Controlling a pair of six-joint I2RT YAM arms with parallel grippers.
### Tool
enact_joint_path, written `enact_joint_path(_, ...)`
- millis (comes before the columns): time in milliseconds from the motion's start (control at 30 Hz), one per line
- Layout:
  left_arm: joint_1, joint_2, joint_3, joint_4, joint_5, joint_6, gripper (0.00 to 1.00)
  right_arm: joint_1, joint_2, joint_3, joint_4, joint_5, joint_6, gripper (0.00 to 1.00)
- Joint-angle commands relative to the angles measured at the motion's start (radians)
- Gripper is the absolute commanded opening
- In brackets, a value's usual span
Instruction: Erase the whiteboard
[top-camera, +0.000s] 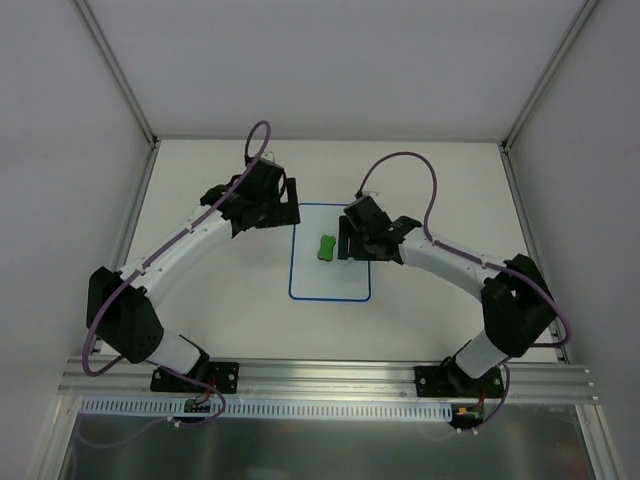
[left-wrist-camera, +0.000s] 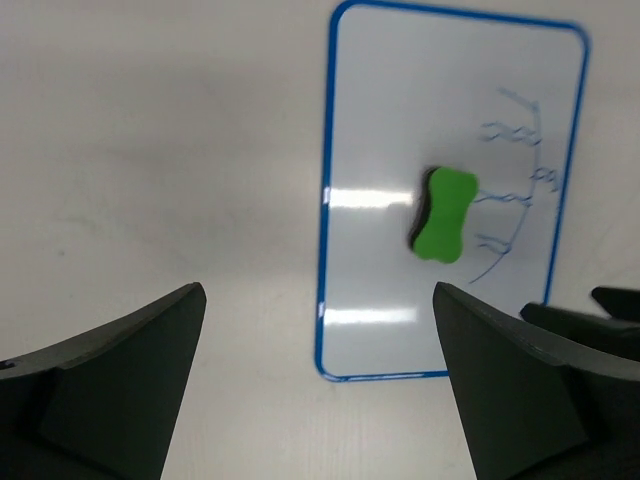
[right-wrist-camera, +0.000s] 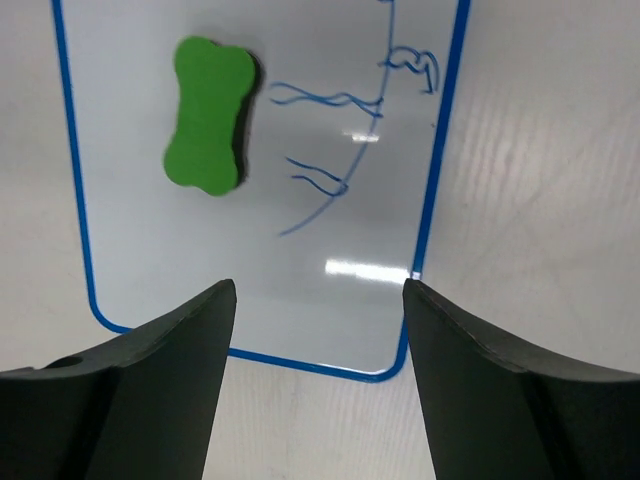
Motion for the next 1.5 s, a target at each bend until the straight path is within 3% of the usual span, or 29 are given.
enact_joint_path(0,0.002,-0.032,-0.174,-0.01,-0.02,0.016,0.98,0.02,0.088,0.105,-0.024,0.038,-0.016,0.71)
enact_joint_path(200,0.005,-0.154,-0.421,0.053,0.009,-0.038,0.96,0.034,0.223,0.277,-0.041,0.032,-0.013,0.7)
enact_joint_path(333,0.005,-0.226,-0.503,0.08,-0.003,-0.061,0.95,0.037,0.313,0.344,-0.051,0.036,0.005,0.69)
enact_joint_path(1133,0.005,-0.207,-0.544,0.149,0.018,-0.082,0.93,0.046,0.498,0.479,-0.065,0.035,0.048,0.55)
enact_joint_path(1300,0.005,-0.198,-0.547,0.16,0.024,-0.085,0.9,0.046,0.499,0.476,-0.064,0.05,0.049,0.44)
enact_joint_path(1333,0.005,-0.195,-0.544,0.162,0.03,-0.087,0.89,0.046,0.496,0.476,-0.064,0.059,0.048,0.38)
enact_joint_path(1467,0.004,-0.152,-0.537,0.175,0.067,-0.099,0.74,0.046,0.482,0.466,-0.064,0.076,0.038,0.23)
